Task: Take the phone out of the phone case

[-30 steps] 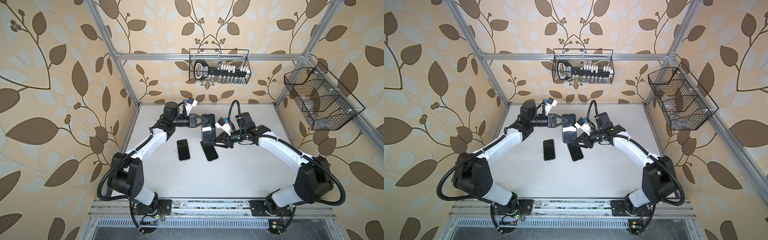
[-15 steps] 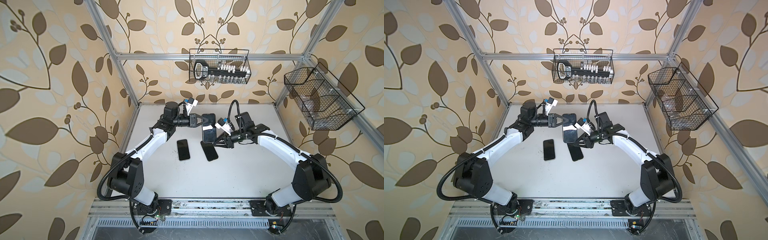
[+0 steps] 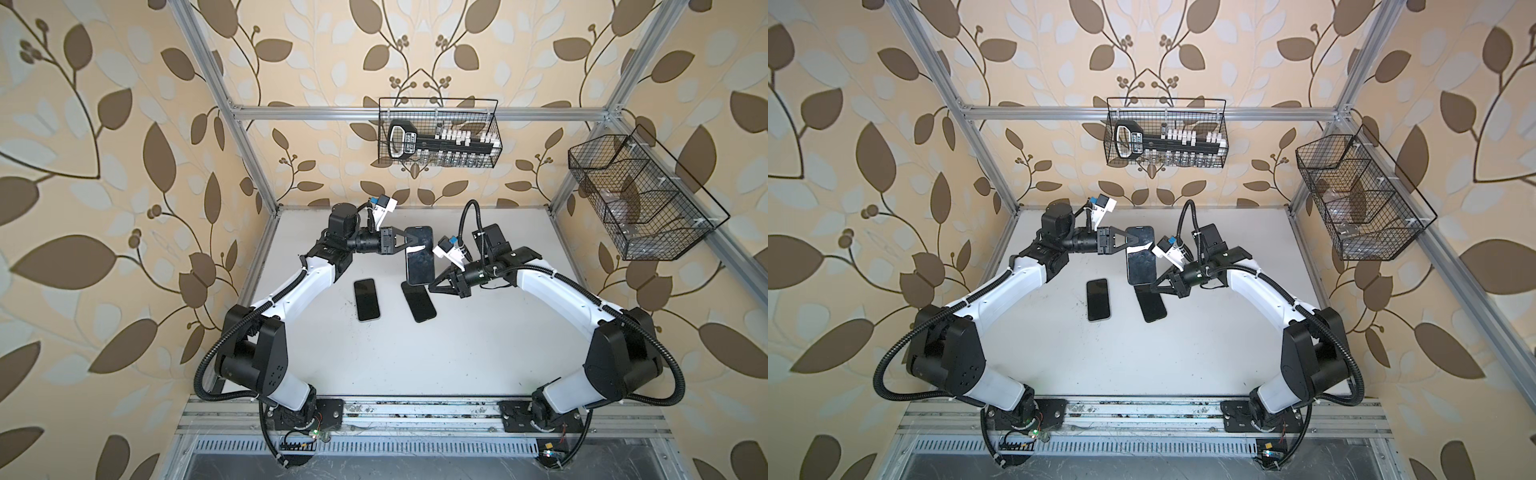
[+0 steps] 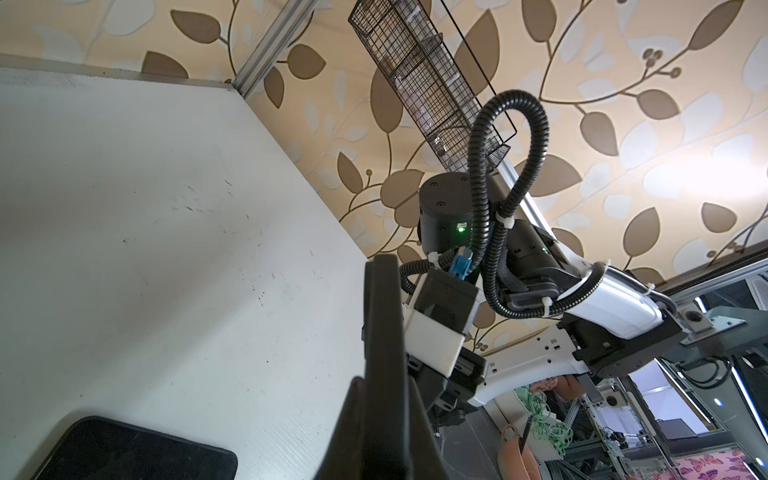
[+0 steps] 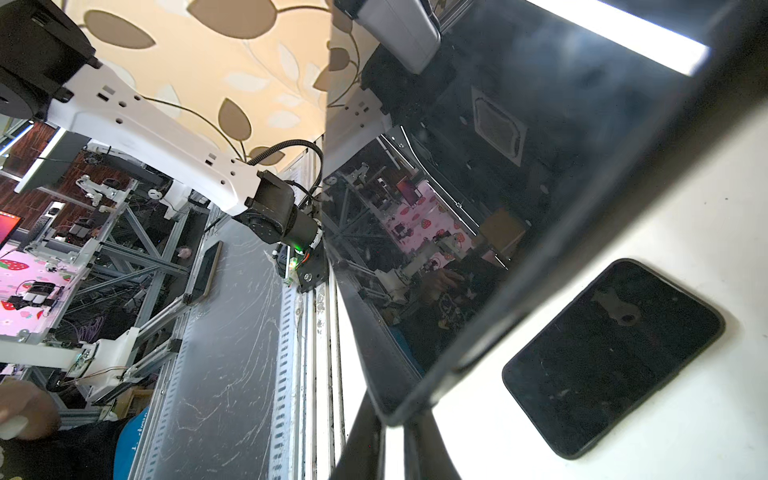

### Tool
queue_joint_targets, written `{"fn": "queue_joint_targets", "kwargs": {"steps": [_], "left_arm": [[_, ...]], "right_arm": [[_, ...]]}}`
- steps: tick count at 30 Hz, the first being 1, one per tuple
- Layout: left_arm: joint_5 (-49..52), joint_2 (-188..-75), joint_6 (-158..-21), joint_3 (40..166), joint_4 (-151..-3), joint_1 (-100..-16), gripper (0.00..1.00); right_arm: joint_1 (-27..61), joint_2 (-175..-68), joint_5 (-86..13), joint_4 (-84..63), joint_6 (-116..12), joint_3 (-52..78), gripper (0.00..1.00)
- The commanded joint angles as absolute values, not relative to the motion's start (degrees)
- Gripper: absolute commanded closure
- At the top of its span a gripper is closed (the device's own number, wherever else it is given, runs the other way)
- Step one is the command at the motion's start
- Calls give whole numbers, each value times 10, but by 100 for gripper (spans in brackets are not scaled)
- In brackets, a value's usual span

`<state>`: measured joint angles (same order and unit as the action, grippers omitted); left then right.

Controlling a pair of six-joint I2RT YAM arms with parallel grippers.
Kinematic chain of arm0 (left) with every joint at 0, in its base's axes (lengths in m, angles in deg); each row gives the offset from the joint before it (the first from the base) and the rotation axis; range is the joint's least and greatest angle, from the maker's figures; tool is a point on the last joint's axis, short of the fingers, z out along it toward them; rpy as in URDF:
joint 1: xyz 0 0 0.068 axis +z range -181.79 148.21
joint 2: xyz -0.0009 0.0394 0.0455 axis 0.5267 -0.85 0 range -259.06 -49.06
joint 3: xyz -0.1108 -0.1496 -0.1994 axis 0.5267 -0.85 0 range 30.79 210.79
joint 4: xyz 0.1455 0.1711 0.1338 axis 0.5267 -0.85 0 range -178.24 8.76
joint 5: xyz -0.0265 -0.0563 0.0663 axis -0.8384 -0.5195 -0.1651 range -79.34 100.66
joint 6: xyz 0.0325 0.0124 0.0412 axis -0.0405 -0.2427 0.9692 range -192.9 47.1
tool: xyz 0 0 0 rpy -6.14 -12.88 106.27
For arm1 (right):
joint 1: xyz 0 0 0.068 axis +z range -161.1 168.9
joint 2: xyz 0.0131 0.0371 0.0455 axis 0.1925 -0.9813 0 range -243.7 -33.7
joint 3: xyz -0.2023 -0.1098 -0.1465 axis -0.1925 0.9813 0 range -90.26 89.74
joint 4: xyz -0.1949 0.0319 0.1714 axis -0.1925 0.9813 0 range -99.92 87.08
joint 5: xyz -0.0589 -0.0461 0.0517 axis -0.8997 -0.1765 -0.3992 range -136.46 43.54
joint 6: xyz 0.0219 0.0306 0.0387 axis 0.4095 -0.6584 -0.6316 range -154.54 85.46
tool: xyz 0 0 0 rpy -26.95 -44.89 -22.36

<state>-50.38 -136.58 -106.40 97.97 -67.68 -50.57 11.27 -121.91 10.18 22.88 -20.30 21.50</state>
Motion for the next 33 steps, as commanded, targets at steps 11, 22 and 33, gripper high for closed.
{"fn": "queue_joint_targets", "kwargs": {"steps": [11, 22, 33], "left_arm": [[-548, -1345, -1071, 988, -651, -523, 100], [-553, -1355, -1062, 996, -653, -525, 100], [-568, -1377, -1043, 1036, -678, -525, 100]], "right_arm": [[100, -1217, 148, 228, -172, 189, 75], [98, -1223, 167, 263, -152, 162, 70], [106, -1225, 158, 332, -108, 152, 49]]}}
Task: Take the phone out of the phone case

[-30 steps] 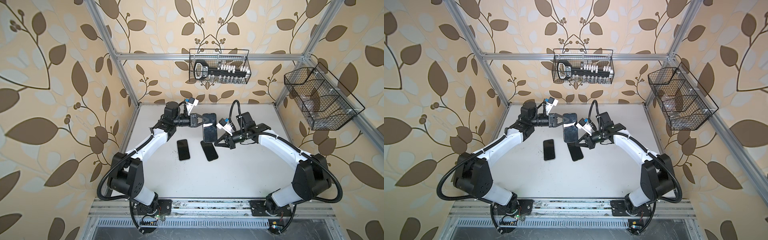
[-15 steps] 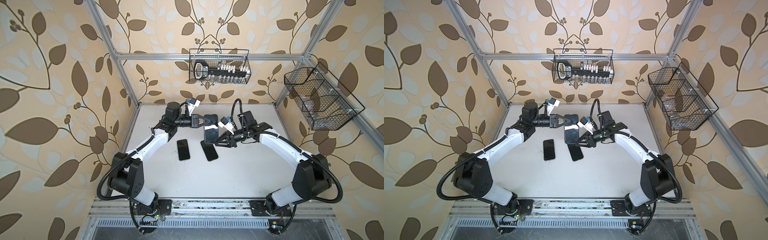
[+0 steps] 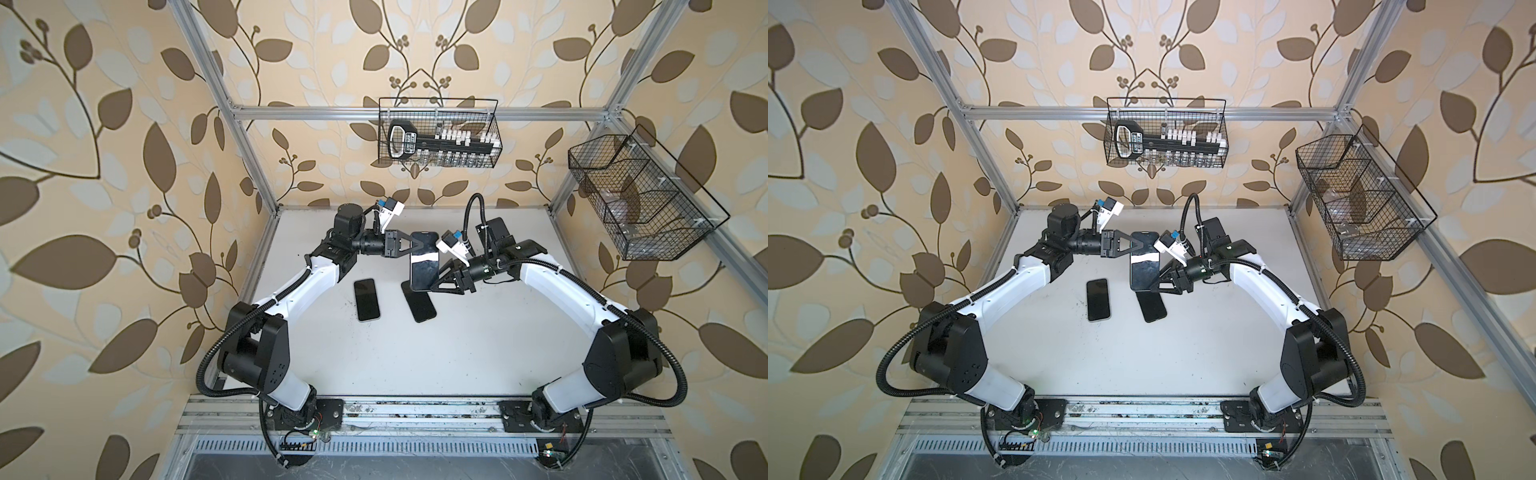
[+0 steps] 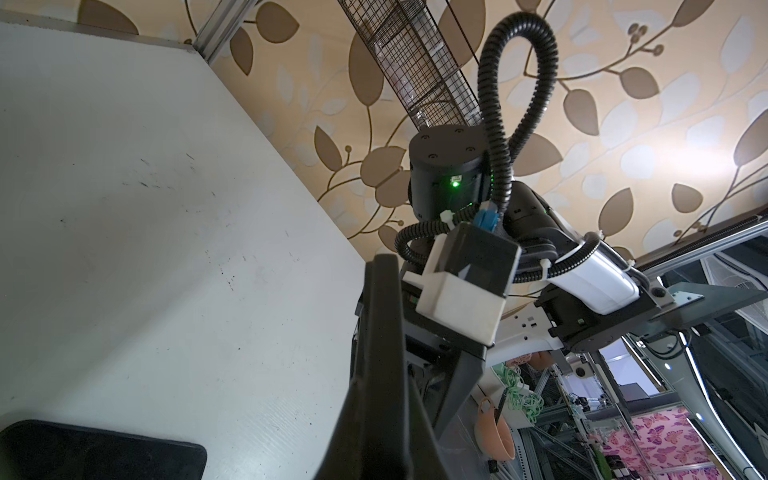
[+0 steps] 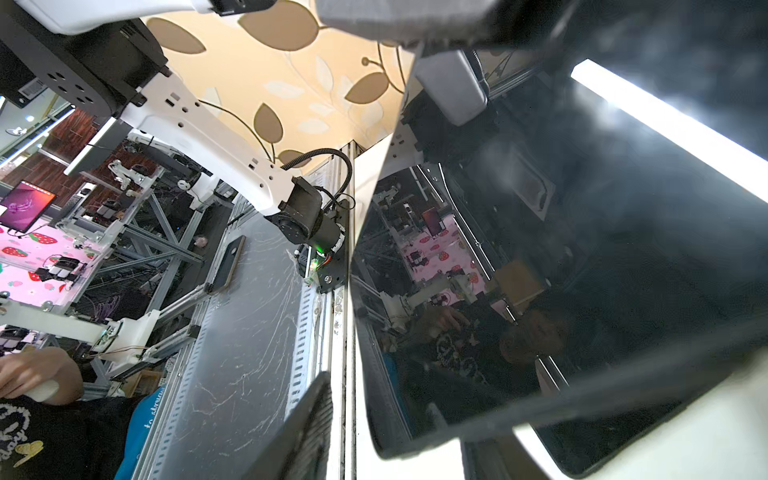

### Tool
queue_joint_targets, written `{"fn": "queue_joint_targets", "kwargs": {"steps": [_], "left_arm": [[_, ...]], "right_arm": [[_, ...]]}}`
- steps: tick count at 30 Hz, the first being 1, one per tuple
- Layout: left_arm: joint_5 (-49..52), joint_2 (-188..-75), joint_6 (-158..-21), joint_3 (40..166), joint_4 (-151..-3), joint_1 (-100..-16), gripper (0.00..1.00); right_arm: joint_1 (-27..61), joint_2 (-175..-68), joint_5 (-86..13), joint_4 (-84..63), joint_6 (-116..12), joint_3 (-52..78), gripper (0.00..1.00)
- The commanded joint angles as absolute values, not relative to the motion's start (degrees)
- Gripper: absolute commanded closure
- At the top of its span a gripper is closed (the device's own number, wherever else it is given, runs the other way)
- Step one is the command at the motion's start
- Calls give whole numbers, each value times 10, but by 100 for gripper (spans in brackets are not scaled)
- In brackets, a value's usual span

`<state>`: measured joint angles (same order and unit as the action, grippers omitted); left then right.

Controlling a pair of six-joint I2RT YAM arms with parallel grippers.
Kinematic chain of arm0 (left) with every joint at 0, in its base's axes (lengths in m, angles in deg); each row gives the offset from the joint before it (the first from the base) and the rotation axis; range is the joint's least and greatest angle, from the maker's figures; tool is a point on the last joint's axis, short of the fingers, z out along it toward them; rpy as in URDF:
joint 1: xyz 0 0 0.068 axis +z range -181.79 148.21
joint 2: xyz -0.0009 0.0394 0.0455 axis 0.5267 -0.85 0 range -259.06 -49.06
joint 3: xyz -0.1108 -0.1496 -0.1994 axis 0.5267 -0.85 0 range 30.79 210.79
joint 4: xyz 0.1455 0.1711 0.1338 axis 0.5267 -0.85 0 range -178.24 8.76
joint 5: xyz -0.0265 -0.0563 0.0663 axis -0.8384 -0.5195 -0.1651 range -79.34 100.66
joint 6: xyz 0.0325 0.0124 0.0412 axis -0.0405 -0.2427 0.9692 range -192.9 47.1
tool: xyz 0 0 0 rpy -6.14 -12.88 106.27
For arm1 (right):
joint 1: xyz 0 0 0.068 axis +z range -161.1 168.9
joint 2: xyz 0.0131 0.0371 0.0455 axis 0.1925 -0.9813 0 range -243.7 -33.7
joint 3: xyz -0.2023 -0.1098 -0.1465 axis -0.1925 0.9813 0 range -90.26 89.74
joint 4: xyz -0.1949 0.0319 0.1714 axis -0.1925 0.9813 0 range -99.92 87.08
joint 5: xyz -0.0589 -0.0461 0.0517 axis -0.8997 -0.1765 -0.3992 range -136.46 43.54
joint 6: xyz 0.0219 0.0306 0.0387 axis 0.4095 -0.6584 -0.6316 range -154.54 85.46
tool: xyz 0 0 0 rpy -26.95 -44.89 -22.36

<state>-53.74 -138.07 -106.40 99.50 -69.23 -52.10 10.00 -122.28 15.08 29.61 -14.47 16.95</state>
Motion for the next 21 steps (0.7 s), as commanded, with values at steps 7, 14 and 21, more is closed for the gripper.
{"fn": "queue_joint_targets", "kwargs": {"steps": [7, 14, 21], "left_arm": [[-578, -1391, -1033, 1063, -695, -525, 100], [-581, -1392, -1033, 1063, -696, -525, 100], [-584, -1389, -1030, 1057, -696, -525, 100]], "right_arm": [[111, -1230, 148, 339, -107, 152, 57], [112, -1236, 146, 327, -115, 146, 69], [110, -1239, 149, 331, -112, 138, 75]]}}
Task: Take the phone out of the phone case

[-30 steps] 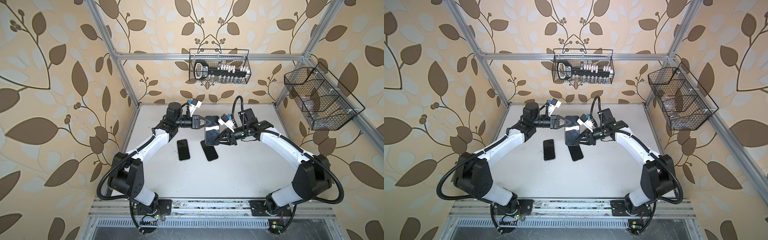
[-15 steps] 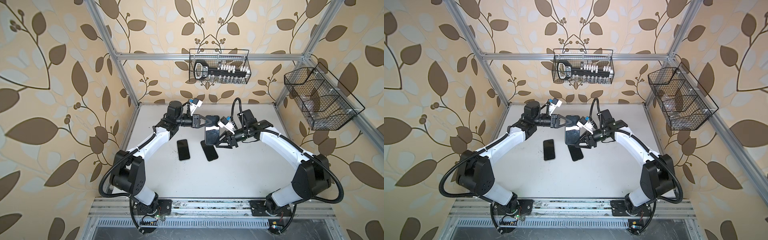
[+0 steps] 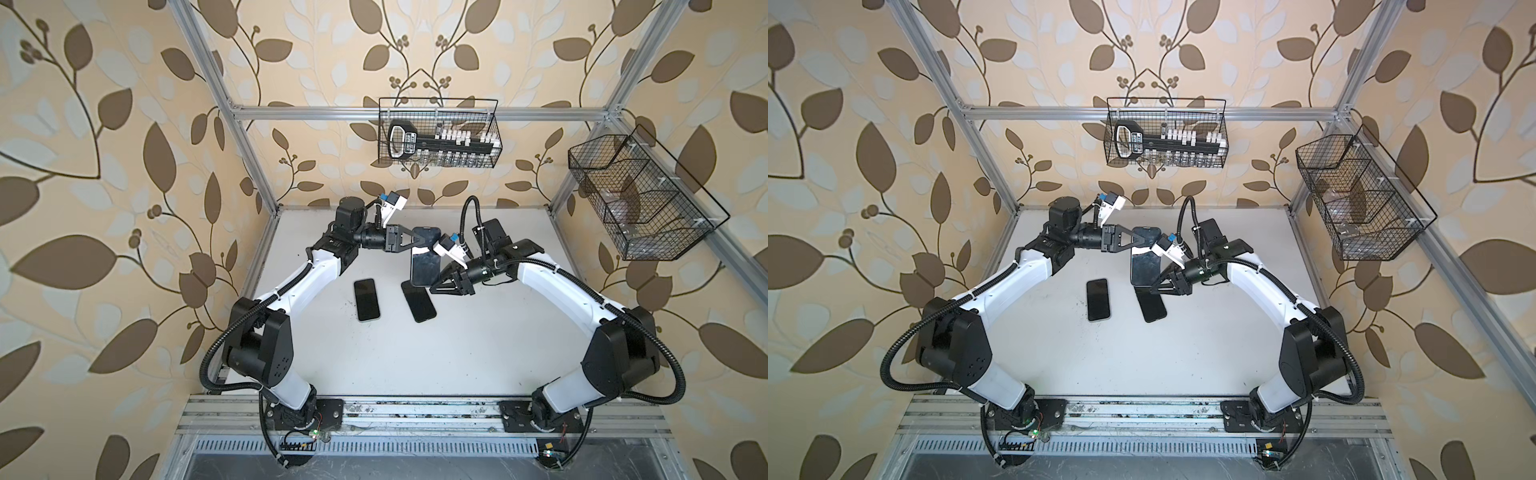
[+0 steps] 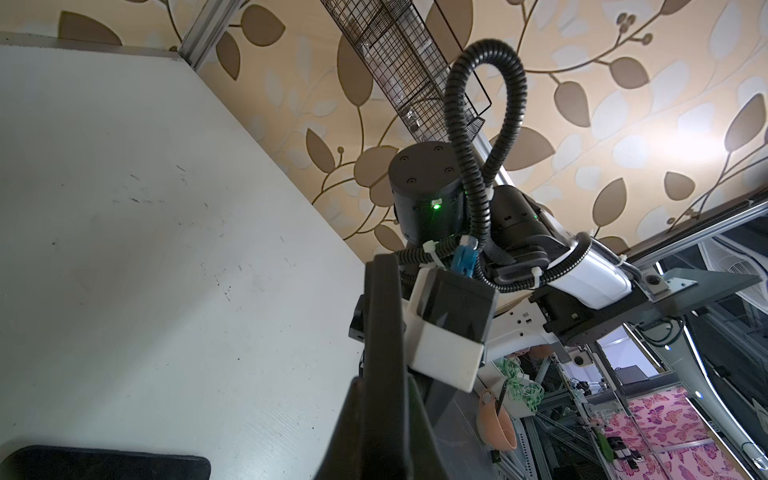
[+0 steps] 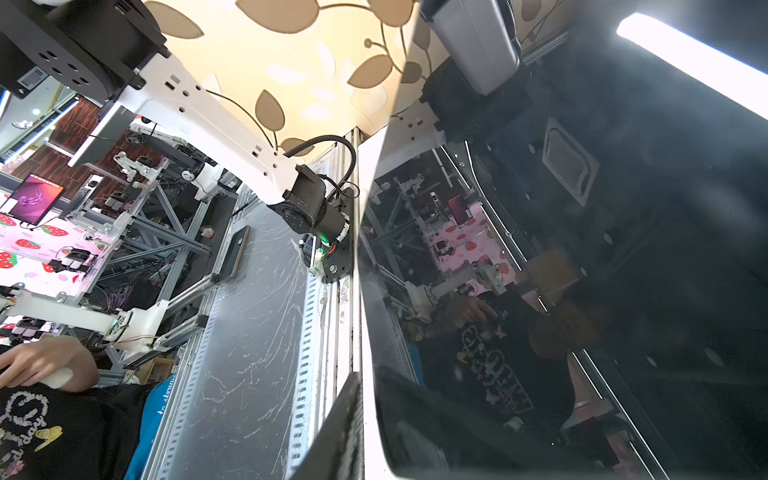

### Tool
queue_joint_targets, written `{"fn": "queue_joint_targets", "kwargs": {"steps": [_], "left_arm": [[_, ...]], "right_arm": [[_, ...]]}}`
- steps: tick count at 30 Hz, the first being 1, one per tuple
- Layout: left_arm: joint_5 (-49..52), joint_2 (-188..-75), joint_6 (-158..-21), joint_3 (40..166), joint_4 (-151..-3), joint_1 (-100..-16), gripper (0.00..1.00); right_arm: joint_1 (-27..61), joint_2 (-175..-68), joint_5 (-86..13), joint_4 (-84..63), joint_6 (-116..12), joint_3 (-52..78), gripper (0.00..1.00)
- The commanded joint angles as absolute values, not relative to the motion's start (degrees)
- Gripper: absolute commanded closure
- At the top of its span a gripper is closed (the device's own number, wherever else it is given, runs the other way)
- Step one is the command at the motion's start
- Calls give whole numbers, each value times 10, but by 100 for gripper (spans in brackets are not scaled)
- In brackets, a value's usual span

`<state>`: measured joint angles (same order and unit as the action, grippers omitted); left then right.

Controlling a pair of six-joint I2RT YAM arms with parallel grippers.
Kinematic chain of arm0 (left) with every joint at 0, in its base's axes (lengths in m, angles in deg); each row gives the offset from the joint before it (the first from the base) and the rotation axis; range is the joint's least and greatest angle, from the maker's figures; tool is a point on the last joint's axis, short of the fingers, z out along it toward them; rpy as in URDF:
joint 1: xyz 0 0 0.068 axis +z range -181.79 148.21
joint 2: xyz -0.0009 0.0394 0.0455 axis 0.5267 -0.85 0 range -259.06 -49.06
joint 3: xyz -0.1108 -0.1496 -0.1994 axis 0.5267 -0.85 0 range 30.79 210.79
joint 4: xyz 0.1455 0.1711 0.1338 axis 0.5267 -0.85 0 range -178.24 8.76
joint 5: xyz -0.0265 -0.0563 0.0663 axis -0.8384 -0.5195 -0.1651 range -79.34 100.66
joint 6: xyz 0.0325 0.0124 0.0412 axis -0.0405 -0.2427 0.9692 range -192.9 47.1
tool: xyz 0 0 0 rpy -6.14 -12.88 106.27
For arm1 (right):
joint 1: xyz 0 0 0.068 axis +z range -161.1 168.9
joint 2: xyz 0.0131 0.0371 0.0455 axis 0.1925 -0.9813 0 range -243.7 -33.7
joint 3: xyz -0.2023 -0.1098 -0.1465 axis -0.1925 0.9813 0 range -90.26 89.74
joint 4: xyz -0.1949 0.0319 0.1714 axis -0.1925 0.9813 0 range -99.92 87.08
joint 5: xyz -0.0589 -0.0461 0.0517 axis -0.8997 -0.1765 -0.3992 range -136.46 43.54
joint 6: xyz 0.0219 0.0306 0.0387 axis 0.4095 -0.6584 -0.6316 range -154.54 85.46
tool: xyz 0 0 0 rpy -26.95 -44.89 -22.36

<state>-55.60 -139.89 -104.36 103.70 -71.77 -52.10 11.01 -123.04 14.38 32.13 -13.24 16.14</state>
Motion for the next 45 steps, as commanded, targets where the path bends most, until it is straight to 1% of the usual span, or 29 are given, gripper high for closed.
{"fn": "queue_joint_targets", "kwargs": {"steps": [1, 3, 10, 15, 19, 23, 24, 27, 30, 34, 41, 45], "left_arm": [[-583, -1389, -1030, 1057, -696, -525, 100], [-584, -1389, -1030, 1058, -696, -525, 100], [-587, -1390, -1030, 1063, -697, -525, 100], [-585, -1392, -1032, 1065, -698, -525, 100], [-581, -1396, -1043, 1067, -694, -525, 100], [-577, -1396, -1087, 1058, -647, -525, 100], [-574, -1394, -1100, 1054, -634, -525, 100], [-566, -1391, -1125, 1053, -631, -525, 100], [-566, -1389, -1151, 1053, -630, -525, 100], [-565, -1388, -1162, 1061, -648, -525, 100], [-565, -1392, -1172, 1084, -680, -524, 100], [-566, -1393, -1174, 1087, -686, -524, 100]], "right_arm": [[110, -1238, 149, 331, -112, 138, 75], [109, -1239, 149, 334, -110, 138, 79], [108, -1240, 150, 345, -101, 138, 81], [108, -1241, 151, 349, -98, 139, 87], [108, -1241, 151, 350, -96, 140, 90], [111, -1233, 140, 341, -97, 145, 99], [112, -1229, 134, 334, -98, 148, 100], [119, -1205, 100, 308, -98, 165, 100], [121, -1182, 87, 274, -103, 184, 100], [122, -1167, 74, 268, -99, 200, 100], [142, -1153, 16, 268, -99, 203, 96], [145, -1146, 2, 266, -103, 203, 91]]}}
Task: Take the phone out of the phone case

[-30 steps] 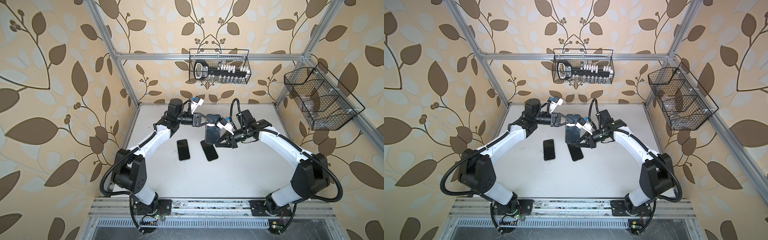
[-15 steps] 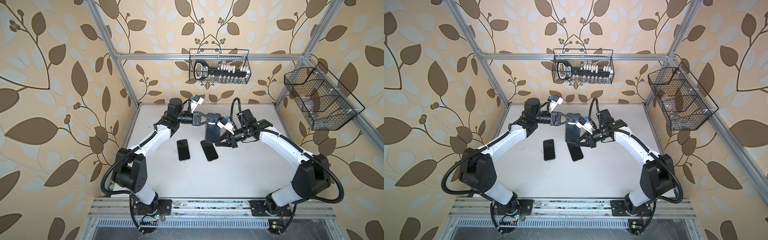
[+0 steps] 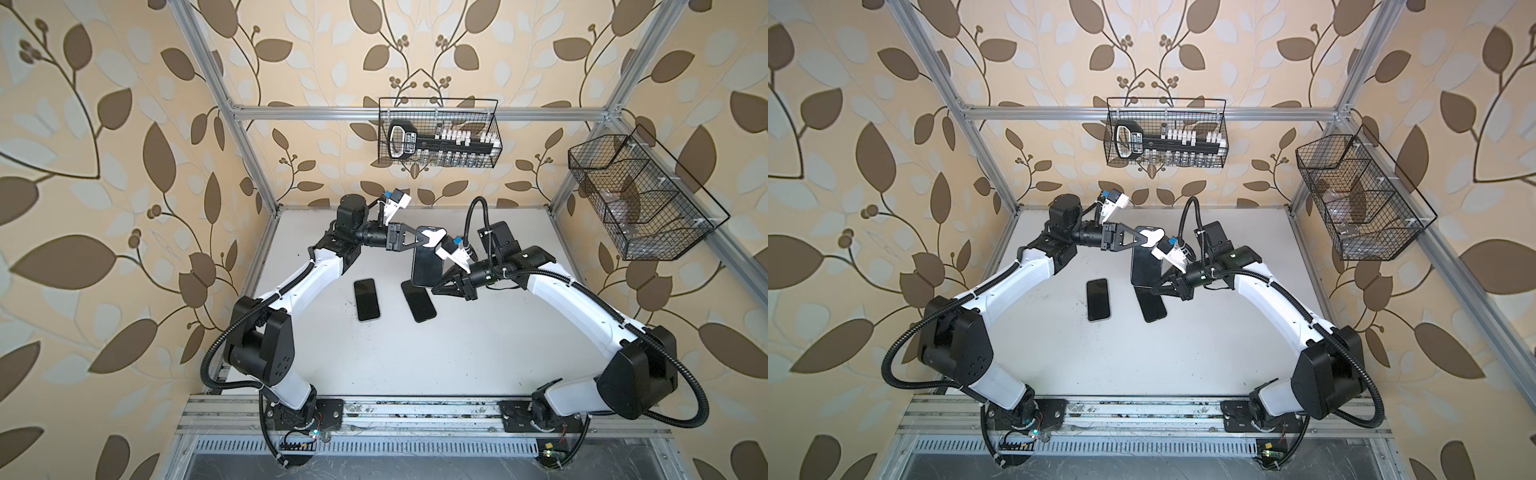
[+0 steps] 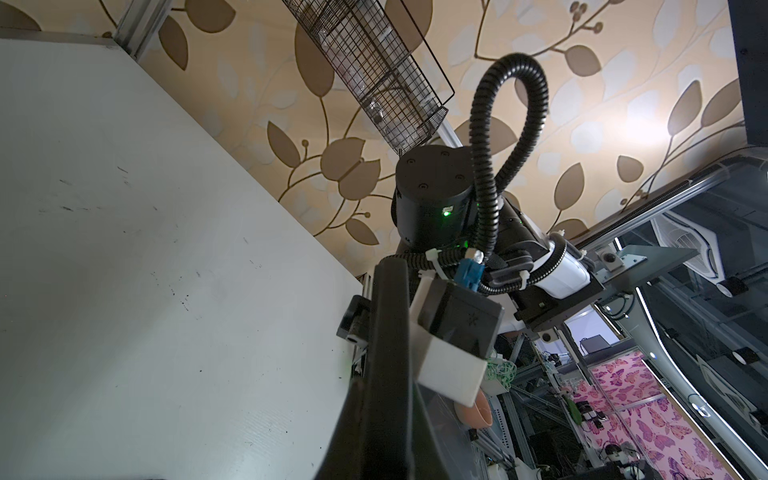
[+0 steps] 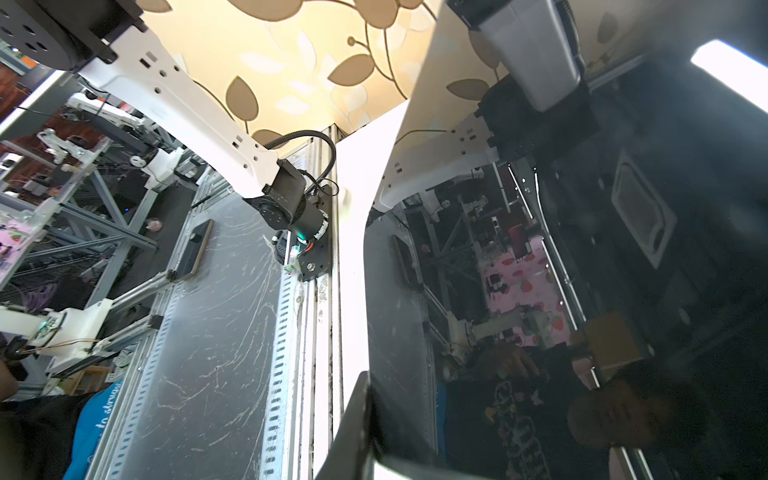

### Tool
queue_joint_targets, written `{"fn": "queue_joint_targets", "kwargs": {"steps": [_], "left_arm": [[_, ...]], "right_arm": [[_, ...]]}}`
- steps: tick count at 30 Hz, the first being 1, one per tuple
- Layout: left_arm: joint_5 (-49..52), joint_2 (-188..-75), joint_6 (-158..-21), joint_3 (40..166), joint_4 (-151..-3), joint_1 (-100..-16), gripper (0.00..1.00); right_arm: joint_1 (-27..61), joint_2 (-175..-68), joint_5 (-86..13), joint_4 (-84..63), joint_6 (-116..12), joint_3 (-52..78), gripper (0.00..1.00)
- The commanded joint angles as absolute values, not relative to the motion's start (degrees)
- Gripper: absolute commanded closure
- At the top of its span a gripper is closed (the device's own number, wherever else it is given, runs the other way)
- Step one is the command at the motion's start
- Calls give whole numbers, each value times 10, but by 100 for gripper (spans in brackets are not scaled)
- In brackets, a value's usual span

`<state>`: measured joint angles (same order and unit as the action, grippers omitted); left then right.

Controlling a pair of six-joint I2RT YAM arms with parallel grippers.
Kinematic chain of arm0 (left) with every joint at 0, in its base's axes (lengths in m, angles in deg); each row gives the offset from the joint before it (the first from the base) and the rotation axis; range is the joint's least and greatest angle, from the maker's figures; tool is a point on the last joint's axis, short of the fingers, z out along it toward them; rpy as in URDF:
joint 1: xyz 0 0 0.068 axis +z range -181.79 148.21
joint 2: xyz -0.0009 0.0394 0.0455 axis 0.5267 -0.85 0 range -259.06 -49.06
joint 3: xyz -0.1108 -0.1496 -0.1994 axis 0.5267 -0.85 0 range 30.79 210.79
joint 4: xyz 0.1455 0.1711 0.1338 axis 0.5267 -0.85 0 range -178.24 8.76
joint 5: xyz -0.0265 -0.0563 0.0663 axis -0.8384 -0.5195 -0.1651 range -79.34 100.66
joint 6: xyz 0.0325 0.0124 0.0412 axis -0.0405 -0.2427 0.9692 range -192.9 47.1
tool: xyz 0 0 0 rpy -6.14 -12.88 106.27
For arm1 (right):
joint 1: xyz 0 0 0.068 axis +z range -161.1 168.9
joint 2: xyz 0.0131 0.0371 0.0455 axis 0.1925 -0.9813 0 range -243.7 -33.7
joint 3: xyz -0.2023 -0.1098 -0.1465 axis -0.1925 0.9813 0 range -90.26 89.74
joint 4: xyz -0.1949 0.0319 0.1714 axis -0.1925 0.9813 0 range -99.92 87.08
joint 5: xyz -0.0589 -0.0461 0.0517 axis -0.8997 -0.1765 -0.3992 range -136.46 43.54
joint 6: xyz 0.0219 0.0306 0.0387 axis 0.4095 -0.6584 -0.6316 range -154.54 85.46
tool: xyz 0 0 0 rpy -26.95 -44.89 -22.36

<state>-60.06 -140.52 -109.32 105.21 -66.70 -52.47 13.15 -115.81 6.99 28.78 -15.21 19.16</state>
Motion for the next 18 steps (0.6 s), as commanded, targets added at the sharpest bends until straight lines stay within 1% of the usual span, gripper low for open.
{"fn": "queue_joint_targets", "kwargs": {"steps": [1, 8, 10, 15, 18], "left_arm": [[-566, -1392, -1174, 1086, -686, -524, 100], [-569, -1397, -1178, 1093, -693, -524, 100], [-572, -1399, -1180, 1097, -697, -524, 100], [-574, -1407, -1183, 1108, -711, -524, 100], [-575, -1411, -1184, 1112, -715, -524, 100]], "right_arm": [[146, -1144, 1, 266, -103, 203, 90], [148, -1129, -17, 267, -104, 205, 87], [149, -1125, -20, 268, -104, 205, 83], [155, -1121, -42, 273, -102, 203, 82], [159, -1118, -54, 273, -101, 205, 78]]}}
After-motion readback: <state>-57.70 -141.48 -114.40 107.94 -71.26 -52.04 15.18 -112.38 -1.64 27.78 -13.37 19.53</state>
